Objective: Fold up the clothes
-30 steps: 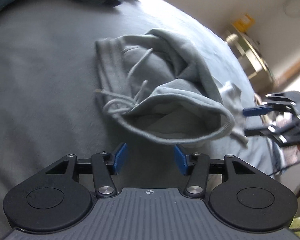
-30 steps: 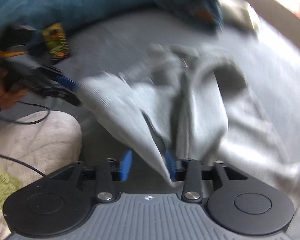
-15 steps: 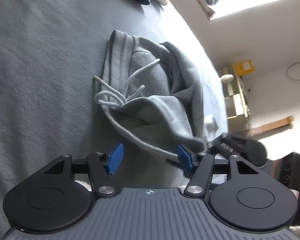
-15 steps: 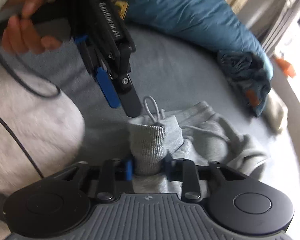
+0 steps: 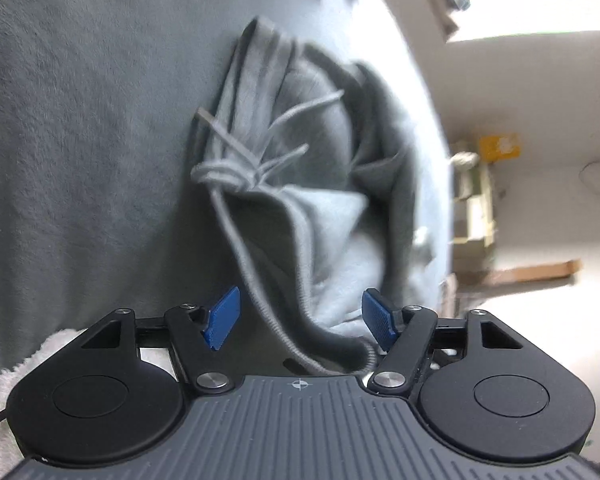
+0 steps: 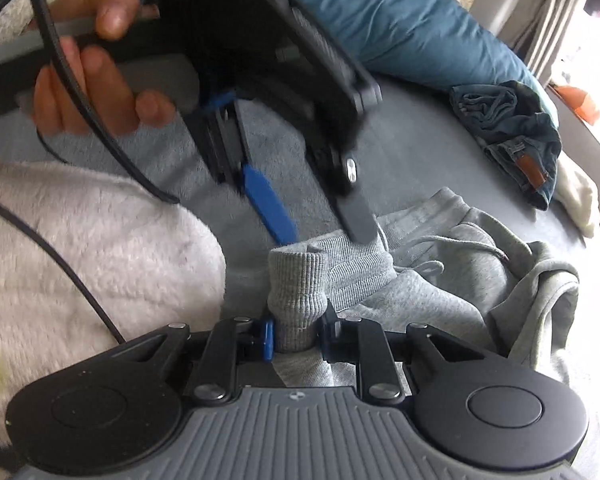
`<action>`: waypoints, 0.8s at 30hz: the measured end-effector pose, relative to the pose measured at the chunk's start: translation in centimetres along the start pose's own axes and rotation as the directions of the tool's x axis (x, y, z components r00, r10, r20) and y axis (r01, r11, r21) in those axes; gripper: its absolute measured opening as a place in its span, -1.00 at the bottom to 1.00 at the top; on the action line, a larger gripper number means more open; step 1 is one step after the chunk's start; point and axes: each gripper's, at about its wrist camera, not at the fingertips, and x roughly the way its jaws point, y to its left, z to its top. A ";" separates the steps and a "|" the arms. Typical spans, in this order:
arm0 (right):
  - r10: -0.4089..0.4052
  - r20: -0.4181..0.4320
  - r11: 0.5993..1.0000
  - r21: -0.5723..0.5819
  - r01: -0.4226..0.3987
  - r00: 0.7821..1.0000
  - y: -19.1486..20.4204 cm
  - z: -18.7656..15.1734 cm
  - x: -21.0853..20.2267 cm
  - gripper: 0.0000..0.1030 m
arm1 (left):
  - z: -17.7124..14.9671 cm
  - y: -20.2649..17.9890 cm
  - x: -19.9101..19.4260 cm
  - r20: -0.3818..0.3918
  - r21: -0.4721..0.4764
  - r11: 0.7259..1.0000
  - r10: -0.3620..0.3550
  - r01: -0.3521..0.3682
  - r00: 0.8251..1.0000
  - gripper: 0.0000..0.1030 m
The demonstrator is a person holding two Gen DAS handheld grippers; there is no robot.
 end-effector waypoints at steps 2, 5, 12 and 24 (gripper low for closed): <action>-0.007 0.004 1.000 0.007 0.007 1.000 0.3 -0.1 0.1 -0.56 | 0.1 -0.4 1.1 -0.026 0.001 0.999 0.037 -0.037 0.999 0.31; -0.018 0.010 0.999 0.028 0.018 1.000 0.5 -0.2 -0.1 -0.49 | 0.3 -0.9 2.3 -0.043 0.008 0.997 0.073 -0.073 0.996 0.17; 0.048 0.031 0.981 0.186 -0.053 0.998 -3.1 -1.8 -3.9 0.02 | 0.5 -1.8 3.8 -0.061 0.105 0.981 0.168 -0.161 0.984 -0.44; 0.077 0.154 0.937 0.328 -0.124 0.985 -20.1 5.3 1.1 0.45 | 0.4 -1.5 3.4 -0.136 0.309 0.940 0.193 -0.143 0.972 -0.62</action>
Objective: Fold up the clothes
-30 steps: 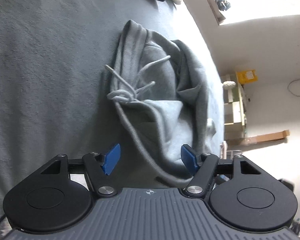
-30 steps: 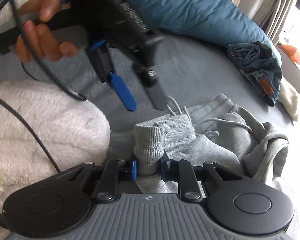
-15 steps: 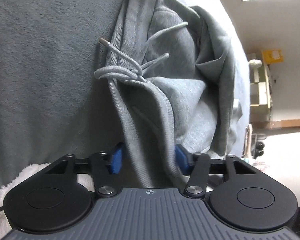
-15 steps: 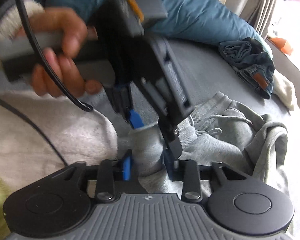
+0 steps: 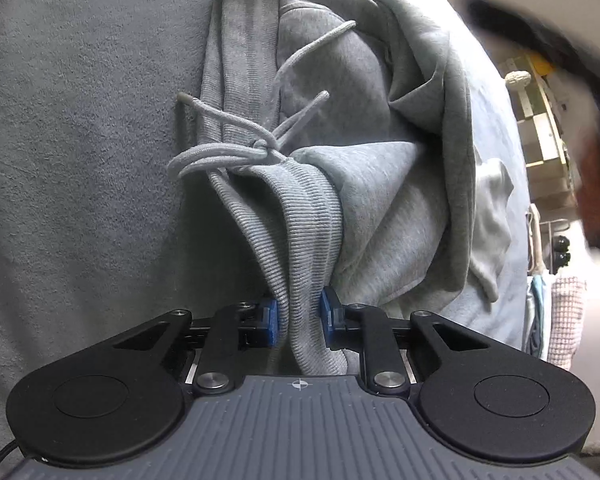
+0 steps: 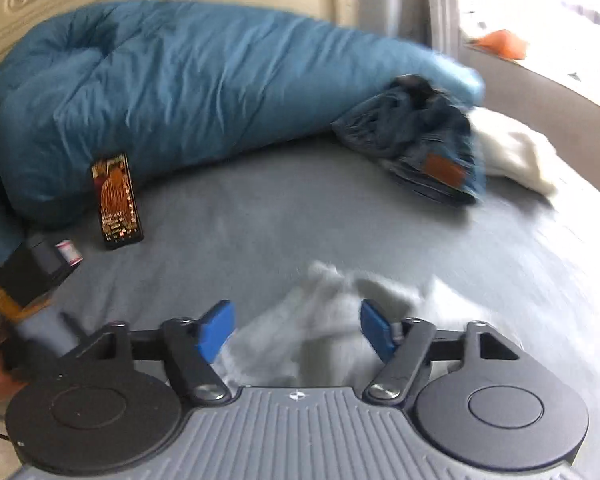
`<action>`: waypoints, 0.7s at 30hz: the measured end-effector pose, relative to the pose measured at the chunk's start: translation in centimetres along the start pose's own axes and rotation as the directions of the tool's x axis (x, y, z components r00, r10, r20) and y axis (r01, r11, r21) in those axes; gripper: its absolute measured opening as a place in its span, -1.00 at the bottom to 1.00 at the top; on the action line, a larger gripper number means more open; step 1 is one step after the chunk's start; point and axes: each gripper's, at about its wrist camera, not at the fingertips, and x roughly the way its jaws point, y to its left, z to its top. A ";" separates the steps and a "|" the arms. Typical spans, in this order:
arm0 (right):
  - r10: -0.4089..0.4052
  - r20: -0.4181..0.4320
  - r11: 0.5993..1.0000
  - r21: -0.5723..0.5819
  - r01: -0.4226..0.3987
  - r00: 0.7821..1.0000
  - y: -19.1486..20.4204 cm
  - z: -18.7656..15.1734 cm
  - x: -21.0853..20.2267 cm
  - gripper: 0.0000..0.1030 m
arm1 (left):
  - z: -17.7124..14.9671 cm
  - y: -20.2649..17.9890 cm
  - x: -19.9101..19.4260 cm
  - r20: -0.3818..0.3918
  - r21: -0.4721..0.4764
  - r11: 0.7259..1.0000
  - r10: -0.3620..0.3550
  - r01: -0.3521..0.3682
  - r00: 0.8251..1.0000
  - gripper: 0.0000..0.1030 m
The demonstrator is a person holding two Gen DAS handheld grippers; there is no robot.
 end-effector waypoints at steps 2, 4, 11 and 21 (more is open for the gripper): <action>0.028 -0.049 0.999 -0.023 -0.030 0.998 -1.2 2.2 3.7 0.47 | 0.0 0.4 0.3 -0.007 -0.003 1.000 -0.002 0.002 1.000 -0.62; 0.061 -0.130 0.998 -0.022 -0.065 0.990 -2.4 3.5 7.7 0.48 | 0.0 1.0 0.8 -0.016 -0.010 1.000 0.001 -0.001 1.000 -0.62; 0.156 -0.395 0.987 0.085 -0.133 0.905 -6.5 4.7 18.1 0.48 | 0.5 2.1 1.5 -0.051 -0.023 1.000 0.015 -0.016 0.999 -0.62; 0.147 -0.380 0.988 0.095 -0.119 0.913 -5.6 3.0 17.5 -0.37 | 0.6 2.4 1.2 -0.041 -0.026 0.999 0.027 -0.028 0.999 -0.62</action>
